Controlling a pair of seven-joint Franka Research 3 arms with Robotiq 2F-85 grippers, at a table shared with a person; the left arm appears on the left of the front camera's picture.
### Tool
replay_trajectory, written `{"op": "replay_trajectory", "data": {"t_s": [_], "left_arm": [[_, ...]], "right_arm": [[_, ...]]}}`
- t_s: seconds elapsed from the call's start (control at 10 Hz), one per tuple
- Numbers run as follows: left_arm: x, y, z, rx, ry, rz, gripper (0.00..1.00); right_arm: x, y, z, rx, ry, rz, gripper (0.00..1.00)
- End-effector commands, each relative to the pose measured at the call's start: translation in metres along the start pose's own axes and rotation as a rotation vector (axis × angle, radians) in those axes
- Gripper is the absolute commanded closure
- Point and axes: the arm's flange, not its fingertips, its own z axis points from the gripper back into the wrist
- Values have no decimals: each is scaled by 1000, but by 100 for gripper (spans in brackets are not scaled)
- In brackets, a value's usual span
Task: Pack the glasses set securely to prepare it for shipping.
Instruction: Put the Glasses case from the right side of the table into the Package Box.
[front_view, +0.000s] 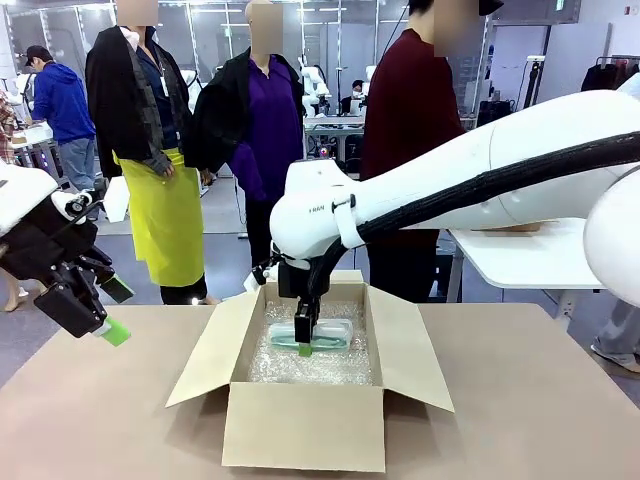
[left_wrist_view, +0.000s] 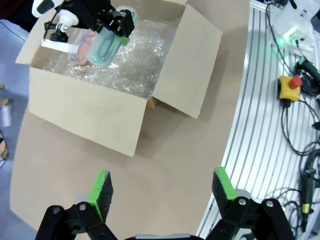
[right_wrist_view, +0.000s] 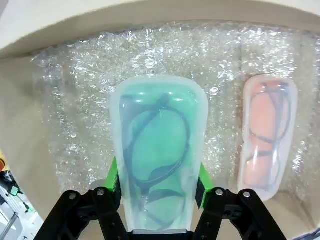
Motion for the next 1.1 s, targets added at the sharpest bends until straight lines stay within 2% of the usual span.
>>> {"op": "replay_trajectory", "data": {"t_s": [0.0,0.3,0.4,0.5,0.6,1.0], "left_arm": [[-2,1,1,-1,-2,-18,0],[-2,1,1,-1,-2,-18,0],[-2,1,1,-1,-2,-18,0],[-2,1,1,-1,-2,-18,0],[-2,1,1,-1,-2,-18,0],[-2,1,1,-1,-2,-18,0]], "right_arm": [[4,-1,-10,-19,22,4,36],[0,-10,-22,5,20,6,36],[1,-13,-25,10,22,5,29],[0,-16,-26,19,22,1,17],[-1,-18,-26,20,26,1,1],[-4,-19,-17,25,10,2,0]]}}
